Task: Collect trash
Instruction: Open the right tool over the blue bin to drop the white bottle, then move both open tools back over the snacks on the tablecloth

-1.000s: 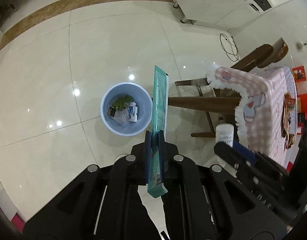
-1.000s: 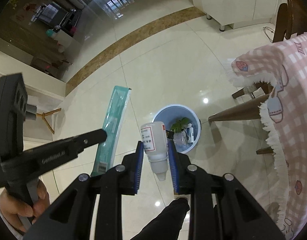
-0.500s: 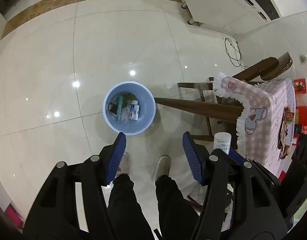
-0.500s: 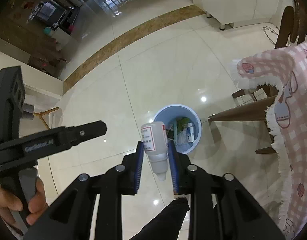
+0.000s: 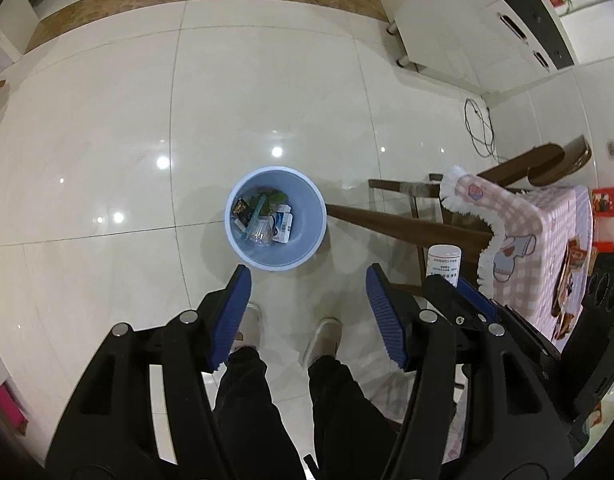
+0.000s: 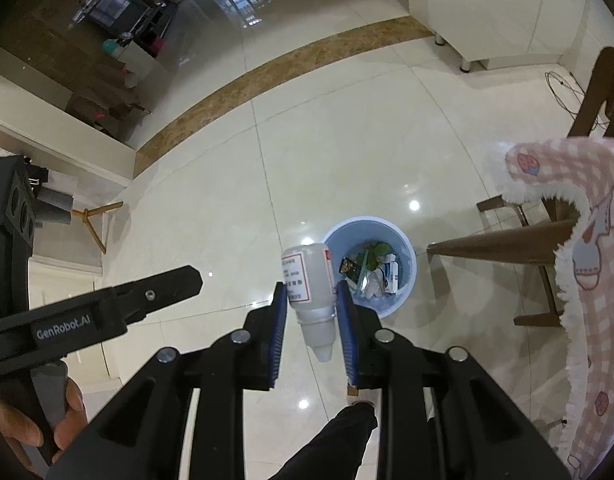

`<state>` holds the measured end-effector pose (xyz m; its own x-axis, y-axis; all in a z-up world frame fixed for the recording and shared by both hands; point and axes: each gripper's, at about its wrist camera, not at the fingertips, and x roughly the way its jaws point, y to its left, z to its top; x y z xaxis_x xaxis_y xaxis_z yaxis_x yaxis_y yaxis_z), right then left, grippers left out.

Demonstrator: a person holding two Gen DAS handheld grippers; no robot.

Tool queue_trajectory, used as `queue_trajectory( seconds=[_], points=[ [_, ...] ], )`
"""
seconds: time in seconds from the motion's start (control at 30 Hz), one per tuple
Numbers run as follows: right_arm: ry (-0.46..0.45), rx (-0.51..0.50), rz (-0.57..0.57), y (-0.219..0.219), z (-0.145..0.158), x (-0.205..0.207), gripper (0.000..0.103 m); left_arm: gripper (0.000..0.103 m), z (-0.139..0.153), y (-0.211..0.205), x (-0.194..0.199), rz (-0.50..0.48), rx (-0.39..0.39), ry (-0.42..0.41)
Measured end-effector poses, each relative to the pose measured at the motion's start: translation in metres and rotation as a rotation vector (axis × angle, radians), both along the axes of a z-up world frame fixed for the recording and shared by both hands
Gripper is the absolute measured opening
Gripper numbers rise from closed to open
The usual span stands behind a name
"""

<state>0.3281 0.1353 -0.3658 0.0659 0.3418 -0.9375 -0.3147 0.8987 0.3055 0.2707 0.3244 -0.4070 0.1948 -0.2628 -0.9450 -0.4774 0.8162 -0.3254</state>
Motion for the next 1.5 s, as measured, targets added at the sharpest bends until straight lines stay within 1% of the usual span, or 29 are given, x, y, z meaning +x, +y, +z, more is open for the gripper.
queue_trajectory(
  seconds=[0.1, 0.23, 0.4, 0.53, 0.7, 0.73, 0.8, 0.87, 0.97, 1.0, 1.07, 1.1, 1.13, 1.17, 1.33, 1.43, 1.5],
  points=[
    [-0.027, 0.002, 0.004, 0.005, 0.006, 0.003, 0.026, 0.062, 0.005, 0.002, -0.001, 0.013, 0.007, -0.009],
    [-0.043, 0.013, 0.000, 0.002, 0.013, 0.009, 0.038, 0.062, 0.012, 0.001, -0.003, 0.032, 0.017, -0.018],
    [-0.048, 0.030, -0.010, -0.013, 0.020, 0.013, 0.039, 0.062, 0.019, -0.012, 0.000, 0.029, 0.027, -0.023],
    [-0.044, 0.045, -0.037, -0.039, 0.026, 0.014, 0.039, 0.062, 0.027, -0.038, 0.010, -0.002, 0.039, -0.036],
    [-0.052, 0.063, -0.091, -0.089, 0.039, 0.019, 0.039, 0.062, 0.045, -0.095, 0.032, -0.078, 0.055, -0.071],
    [-0.062, 0.067, -0.110, -0.107, 0.044, 0.021, 0.039, 0.062, 0.047, -0.106, 0.036, -0.092, 0.056, -0.078],
    [-0.079, 0.070, -0.141, -0.135, 0.052, 0.024, 0.039, 0.063, 0.054, -0.142, 0.049, -0.139, 0.059, -0.095],
    [-0.104, 0.066, -0.187, -0.178, 0.063, 0.028, 0.039, 0.063, 0.059, -0.175, 0.059, -0.179, 0.053, -0.111],
    [-0.138, 0.056, -0.265, -0.239, 0.078, 0.029, 0.039, 0.064, 0.068, -0.237, 0.079, -0.260, 0.030, -0.146],
    [-0.154, 0.046, -0.298, -0.265, 0.084, 0.028, 0.039, 0.066, 0.071, -0.266, 0.087, -0.301, 0.024, -0.159],
    [-0.181, 0.026, -0.351, -0.309, 0.092, 0.025, 0.039, 0.067, 0.074, -0.306, 0.096, -0.357, 0.014, -0.176],
    [-0.190, 0.017, -0.379, -0.331, 0.095, 0.023, 0.039, 0.068, 0.076, -0.334, 0.101, -0.395, 0.005, -0.186],
    [-0.205, 0.000, -0.422, -0.362, 0.100, 0.020, 0.039, 0.068, 0.076, -0.353, 0.104, -0.420, 0.001, -0.192],
    [-0.215, -0.010, -0.448, -0.380, 0.103, 0.017, 0.039, 0.068, 0.077, -0.376, 0.107, -0.451, 0.001, -0.197],
    [-0.252, -0.085, -0.615, -0.491, 0.108, 0.000, 0.040, 0.068, 0.077, -0.475, 0.116, -0.599, -0.011, -0.228],
    [-0.253, -0.119, -0.700, -0.545, 0.103, -0.007, 0.041, 0.068, 0.075, -0.532, 0.123, -0.687, -0.004, -0.241],
    [-0.253, -0.135, -0.731, -0.573, 0.096, -0.008, 0.041, 0.068, 0.074, -0.555, 0.125, -0.720, -0.002, -0.245]
  ],
)
